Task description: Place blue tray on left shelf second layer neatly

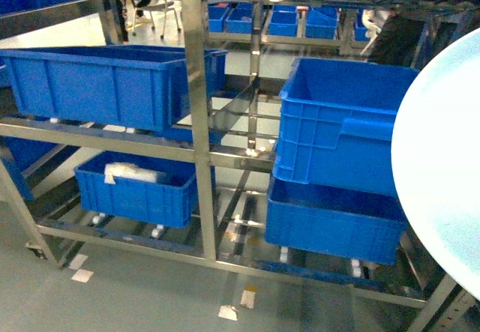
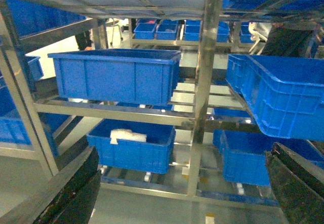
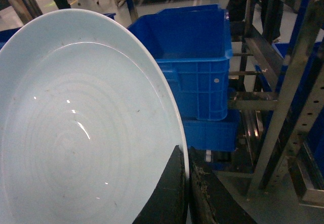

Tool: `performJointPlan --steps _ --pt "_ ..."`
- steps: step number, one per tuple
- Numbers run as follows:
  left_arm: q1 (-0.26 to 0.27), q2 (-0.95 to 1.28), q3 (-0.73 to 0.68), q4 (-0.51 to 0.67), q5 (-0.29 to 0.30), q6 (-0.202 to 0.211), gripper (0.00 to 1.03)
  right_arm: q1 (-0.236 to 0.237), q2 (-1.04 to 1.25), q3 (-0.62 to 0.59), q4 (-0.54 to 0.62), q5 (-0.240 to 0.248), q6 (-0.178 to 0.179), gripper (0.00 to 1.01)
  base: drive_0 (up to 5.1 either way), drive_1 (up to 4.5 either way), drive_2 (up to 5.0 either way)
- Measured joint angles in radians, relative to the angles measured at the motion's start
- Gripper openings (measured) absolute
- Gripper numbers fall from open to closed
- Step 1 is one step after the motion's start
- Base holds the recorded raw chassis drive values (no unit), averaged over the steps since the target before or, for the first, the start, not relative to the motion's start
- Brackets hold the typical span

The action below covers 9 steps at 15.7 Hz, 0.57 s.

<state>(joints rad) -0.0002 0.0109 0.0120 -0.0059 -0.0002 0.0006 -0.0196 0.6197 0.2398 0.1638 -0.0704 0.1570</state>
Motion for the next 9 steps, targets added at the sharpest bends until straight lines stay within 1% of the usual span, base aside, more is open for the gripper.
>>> performJointPlan --steps 9 --pt "0.0 0.0 0.0 0.001 0.0 0.0 0.98 0.0 0.0 0.0 -0.003 0.0 0.0 0.02 -1.6 -1.6 -1.6"
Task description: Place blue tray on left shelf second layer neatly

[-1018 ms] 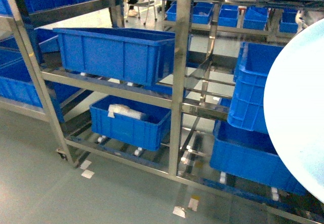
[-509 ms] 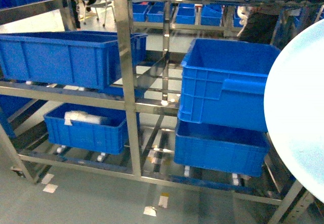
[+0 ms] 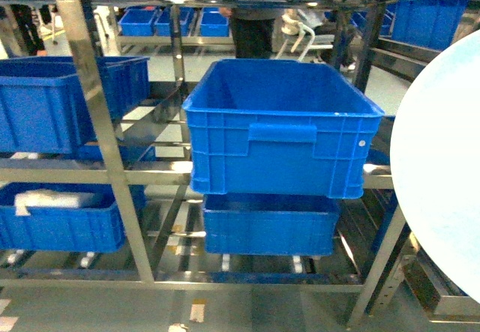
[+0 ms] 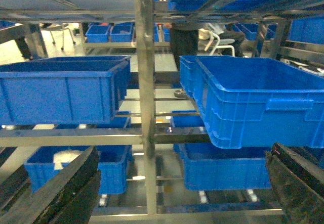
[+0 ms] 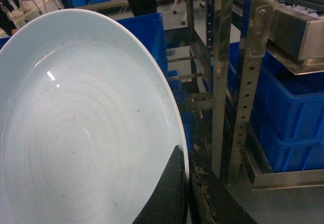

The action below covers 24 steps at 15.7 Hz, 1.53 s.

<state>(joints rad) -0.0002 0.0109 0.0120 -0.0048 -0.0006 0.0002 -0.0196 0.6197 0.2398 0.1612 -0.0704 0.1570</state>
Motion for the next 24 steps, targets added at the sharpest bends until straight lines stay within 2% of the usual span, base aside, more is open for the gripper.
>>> performJointPlan --steps 24 --pt "0.0 0.0 0.0 0.0 0.0 0.0 0.98 0.0 0.0 0.0 0.003 -0.004 0.0 0.02 -1.6 -1.6 -1.6"
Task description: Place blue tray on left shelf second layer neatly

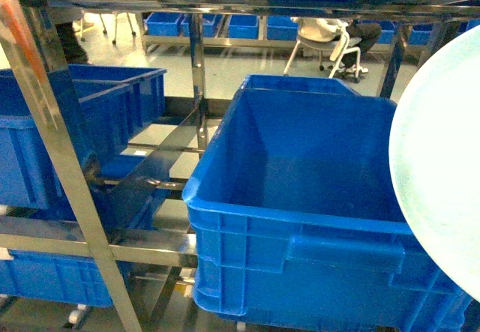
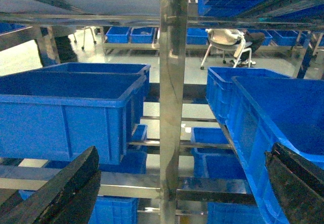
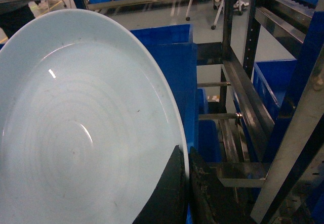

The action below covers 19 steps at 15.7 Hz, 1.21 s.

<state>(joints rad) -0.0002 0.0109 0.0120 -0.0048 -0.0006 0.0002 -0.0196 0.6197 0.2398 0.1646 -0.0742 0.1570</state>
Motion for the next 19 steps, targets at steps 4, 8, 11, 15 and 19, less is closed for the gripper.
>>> performJointPlan --steps 4,8,11,15,19 --pt "0.0 0.0 0.0 0.0 0.0 0.0 0.98 0.0 0.0 0.0 0.0 0.0 0.0 0.02 -1.6 -1.6 -1.6" --pt "0.0 0.0 0.0 0.001 0.0 0.0 0.98 0.043 0.201 0.088 -0.058 -0.15 0.163 0.02 -1.6 -1.6 -1.6" --pt "0.0 0.0 0.0 0.0 0.0 0.0 0.98 0.093 0.446 0.192 0.032 -0.189 0.3 0.02 -1.6 -1.6 -1.6" --pt "0.0 0.0 0.0 0.0 -0.001 0.0 0.98 0.124 0.741 0.342 0.034 -0.207 0.344 0.02 -1.6 -1.6 -1.6" --pt "0.0 0.0 0.0 0.0 0.0 0.0 0.98 0.122 0.921 0.406 0.119 -0.183 0.395 0.02 -1.6 -1.6 -1.6"
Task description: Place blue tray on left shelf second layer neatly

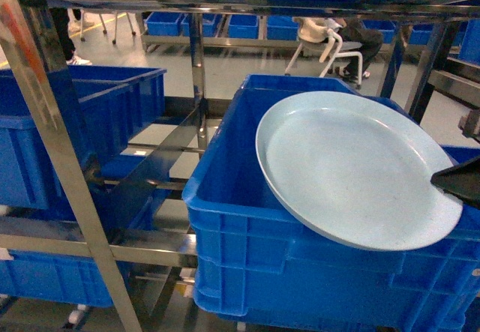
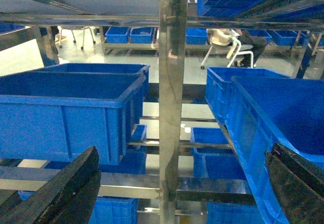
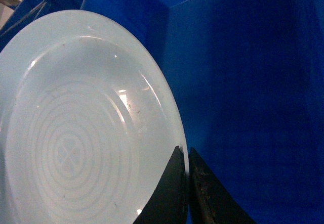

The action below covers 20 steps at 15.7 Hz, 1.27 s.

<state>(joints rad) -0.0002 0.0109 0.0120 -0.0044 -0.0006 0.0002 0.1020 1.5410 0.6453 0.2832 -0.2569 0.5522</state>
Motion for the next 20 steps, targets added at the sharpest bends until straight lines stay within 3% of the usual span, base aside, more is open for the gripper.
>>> performJointPlan --steps 4,8,12,14,15,20 --pt "0.0 0.0 0.0 0.0 0.0 0.0 0.98 0.003 0.098 0.133 -0.016 0.002 0.104 0.02 -0.8 -0.8 -0.8" --pt "0.0 0.0 0.0 0.0 0.0 0.0 0.98 0.018 0.208 0.241 -0.052 0.052 0.131 0.02 0.0 0.0 0.0" --pt "0.0 0.0 0.0 0.0 0.0 0.0 0.98 0.001 0.294 0.265 -0.061 0.11 0.136 0.02 0.0 0.0 0.0" --pt "0.0 0.0 0.0 0.0 0.0 0.0 0.98 -0.011 0.325 0.265 -0.009 0.129 0.147 0.02 0.0 0.0 0.0" --pt "0.0 0.0 0.0 0.0 0.0 0.0 0.98 -0.01 0.317 0.246 0.059 0.107 0.175 0.08 0.0 0.0 0.0" --pt "0.0 0.0 0.0 0.0 0.0 0.0 0.98 0.014 0.209 0.149 0.07 0.052 0.2 0.34 0.0 0.0 0.0"
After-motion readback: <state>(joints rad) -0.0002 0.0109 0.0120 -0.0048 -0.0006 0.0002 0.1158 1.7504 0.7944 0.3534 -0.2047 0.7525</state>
